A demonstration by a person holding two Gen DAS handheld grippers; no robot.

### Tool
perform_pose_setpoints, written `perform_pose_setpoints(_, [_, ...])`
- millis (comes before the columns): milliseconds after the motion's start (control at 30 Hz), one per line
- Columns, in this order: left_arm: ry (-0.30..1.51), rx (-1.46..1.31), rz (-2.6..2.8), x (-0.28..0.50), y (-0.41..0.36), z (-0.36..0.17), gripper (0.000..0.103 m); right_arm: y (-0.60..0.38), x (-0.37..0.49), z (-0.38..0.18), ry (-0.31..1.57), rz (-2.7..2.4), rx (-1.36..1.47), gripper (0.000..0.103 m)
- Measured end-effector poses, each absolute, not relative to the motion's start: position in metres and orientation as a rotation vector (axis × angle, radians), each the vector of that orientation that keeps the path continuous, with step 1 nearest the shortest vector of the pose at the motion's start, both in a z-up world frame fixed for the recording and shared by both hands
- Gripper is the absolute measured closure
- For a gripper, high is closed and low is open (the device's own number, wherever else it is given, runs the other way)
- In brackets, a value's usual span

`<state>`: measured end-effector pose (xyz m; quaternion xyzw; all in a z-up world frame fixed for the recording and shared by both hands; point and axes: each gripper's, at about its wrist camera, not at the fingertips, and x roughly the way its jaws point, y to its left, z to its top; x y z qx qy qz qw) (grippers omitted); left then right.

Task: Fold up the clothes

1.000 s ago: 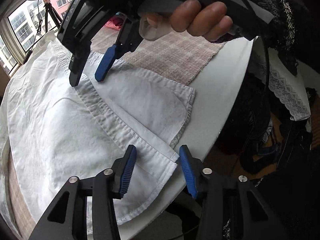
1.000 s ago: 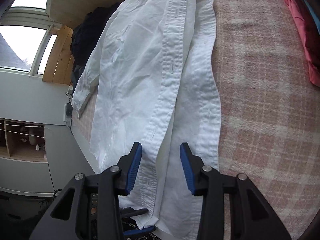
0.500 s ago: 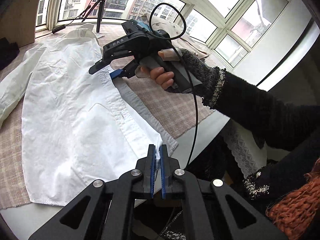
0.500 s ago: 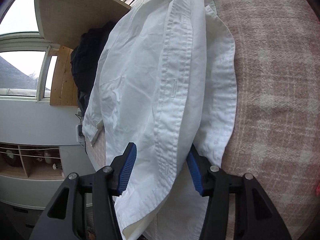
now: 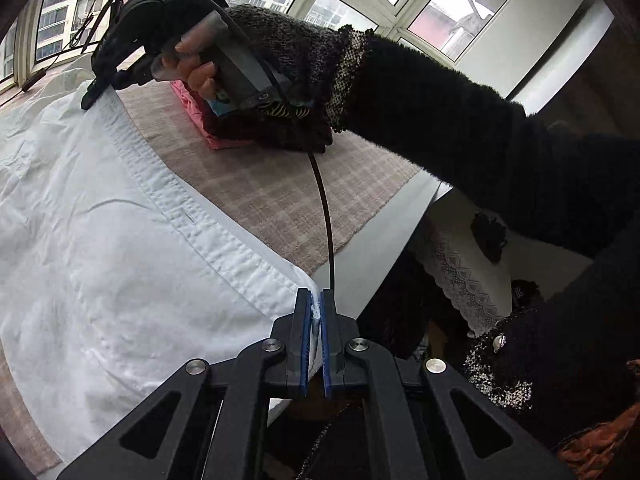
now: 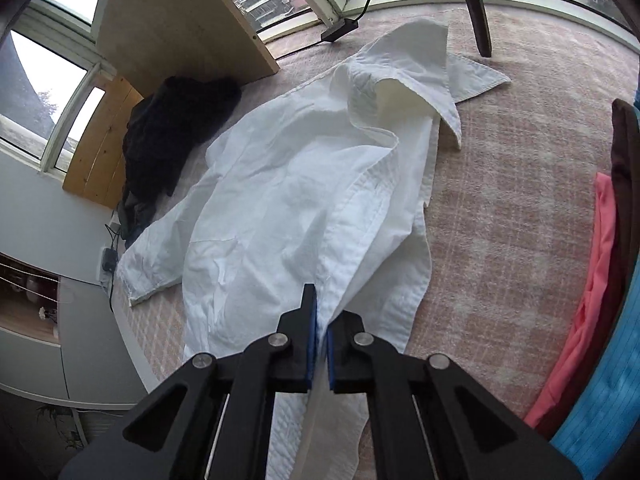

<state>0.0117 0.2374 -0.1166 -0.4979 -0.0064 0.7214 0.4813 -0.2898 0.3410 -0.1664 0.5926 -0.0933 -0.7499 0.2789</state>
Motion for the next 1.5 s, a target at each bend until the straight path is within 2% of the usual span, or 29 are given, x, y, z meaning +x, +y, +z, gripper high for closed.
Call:
perform_pose_setpoints(100, [-0.011, -1.262, 1.703, 0.004, 0.256, -0.145, 0.099, 0.341, -0.294, -0.193, -0.065, -2.090, 1.663, 0.099])
perform_pose_setpoints(233, [0.034, -1.317, 1.678, 0.001, 0.276, -0.172, 0.099, 0.337, -0.293, -0.200, 0.031, -2.137, 1.663, 0.098])
perform_pose_setpoints(267, [0.044, -1.343, 1.666, 0.001, 0.278, -0.175, 0.096, 0.337, -0.292, -0.196, 0.073, -2.152, 1.671, 0.092])
perform_pose_setpoints(367, [0.023, -1.352, 1.738, 0.011, 0.247, -0.157, 0.092, 0.338, -0.289, -0.182, 0.198, -2.199, 1.689, 0.065])
perform_pose_setpoints(433, [0.002, -1.349, 1.799, 0.019, 0.221, -0.142, 0.083, 0.347, -0.277, -0.157, 0.269, -2.314, 1.602, 0.065])
perform_pose_setpoints(467, [-0.008, -1.347, 1.830, 0.023, 0.208, -0.134, 0.072, 0.350, -0.266, -0.146, 0.269, -2.344, 1.556, 0.065])
perform_pose_setpoints(533, [-0.030, -1.342, 1.892, 0.031, 0.182, -0.118, 0.063, 0.350, -0.242, -0.125, 0.231, -2.354, 1.463, 0.065])
perform_pose_setpoints(567, [-0.041, -1.339, 1.923, 0.035, 0.169, -0.111, 0.061, 0.342, -0.224, -0.123, 0.195, -2.307, 1.427, 0.065])
perform_pose_setpoints(700, [-0.189, -1.472, 2.126, 0.043, 0.084, -0.116, 0.061, 0.293, -0.156, -0.148, 0.192, -2.126, 1.413, 0.065])
perform_pose_setpoints(767, [-0.281, -1.544, 2.202, 0.046, 0.045, -0.126, 0.061, 0.285, -0.131, -0.169, 0.290, -2.102, 1.419, 0.065])
perform_pose_setpoints(900, [-0.338, -1.585, 2.301, 0.049, 0.006, -0.135, 0.062, 0.268, -0.081, -0.209, 0.487, -2.048, 1.425, 0.064])
perform_pose_setpoints(967, [-0.333, -1.575, 2.321, 0.048, -0.002, -0.135, 0.062, 0.262, -0.069, -0.204, 0.687, -2.072, 1.410, 0.064])
perform_pose_setpoints(1000, [-0.320, -1.567, 2.327, 0.047, -0.003, -0.134, 0.062, 0.260, -0.065, -0.196, 0.721, -2.088, 1.393, 0.064])
perform_pose_setpoints(1133, [-0.304, -1.527, 2.267, 0.038, -0.001, -0.135, 0.061, 0.244, -0.046, -0.152, 0.553, -2.073, 1.349, 0.064])
perform_pose_setpoints(1233, [-0.205, -1.498, 2.227, 0.031, 0.004, -0.137, 0.061, 0.212, -0.023, -0.137, 0.476, -2.028, 1.319, 0.064])
perform_pose_setpoints(1333, [-0.178, -1.432, 2.172, 0.027, -0.006, -0.136, 0.061, 0.175, 0.011, -0.147, 0.546, -2.030, 1.271, 0.050])
perform_pose_setpoints(1500, [-0.141, -1.417, 2.100, 0.019, -0.043, -0.135, 0.061, 0.123, 0.035, -0.191, 0.679, -2.005, 1.323, 0.050])
